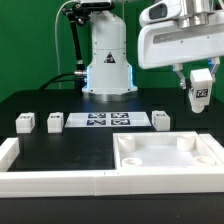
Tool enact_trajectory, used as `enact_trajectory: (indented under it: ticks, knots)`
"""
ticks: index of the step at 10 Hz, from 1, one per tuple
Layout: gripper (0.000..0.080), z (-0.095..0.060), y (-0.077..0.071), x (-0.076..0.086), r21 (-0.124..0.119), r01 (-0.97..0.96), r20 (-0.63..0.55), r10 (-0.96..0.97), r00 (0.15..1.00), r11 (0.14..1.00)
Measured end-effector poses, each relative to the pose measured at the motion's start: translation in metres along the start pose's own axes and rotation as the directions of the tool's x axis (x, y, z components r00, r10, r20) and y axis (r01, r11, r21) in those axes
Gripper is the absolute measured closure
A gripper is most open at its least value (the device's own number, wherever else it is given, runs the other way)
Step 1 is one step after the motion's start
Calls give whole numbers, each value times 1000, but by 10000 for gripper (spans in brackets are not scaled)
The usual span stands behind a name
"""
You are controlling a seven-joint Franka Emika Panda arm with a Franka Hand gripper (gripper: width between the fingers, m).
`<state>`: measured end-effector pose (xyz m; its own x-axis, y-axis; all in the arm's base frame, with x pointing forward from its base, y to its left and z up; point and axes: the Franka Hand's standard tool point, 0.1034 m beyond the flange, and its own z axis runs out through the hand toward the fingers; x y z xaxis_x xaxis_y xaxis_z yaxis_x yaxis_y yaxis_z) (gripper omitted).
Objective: Assemble square table
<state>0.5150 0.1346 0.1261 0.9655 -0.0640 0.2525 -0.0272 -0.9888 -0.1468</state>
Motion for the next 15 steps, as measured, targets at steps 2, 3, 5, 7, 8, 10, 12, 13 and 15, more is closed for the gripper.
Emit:
enact_trajectory:
  ticks: [2,3,5,7,8,10,12,13,15]
  knots:
    - [511,0,-4,-1,12,13,-131,-12,991,1000]
    - [511,1,-5,-2,18,22,-194,-18,981,1000]
    - [511,15,-2,-6,10,62,-240,-57,969,998]
    - [511,26,1,12,-2,100,-252,-97,963,995]
    - [511,22,0,22,-3,106,-264,-104,959,994]
    - [511,23,0,22,-4,110,-260,-108,960,994]
    - [511,23,0,22,-4,112,-260,-109,960,994]
    - [511,25,1,22,-6,113,-258,-111,960,994]
    - [511,39,7,36,-19,135,-265,-135,955,991]
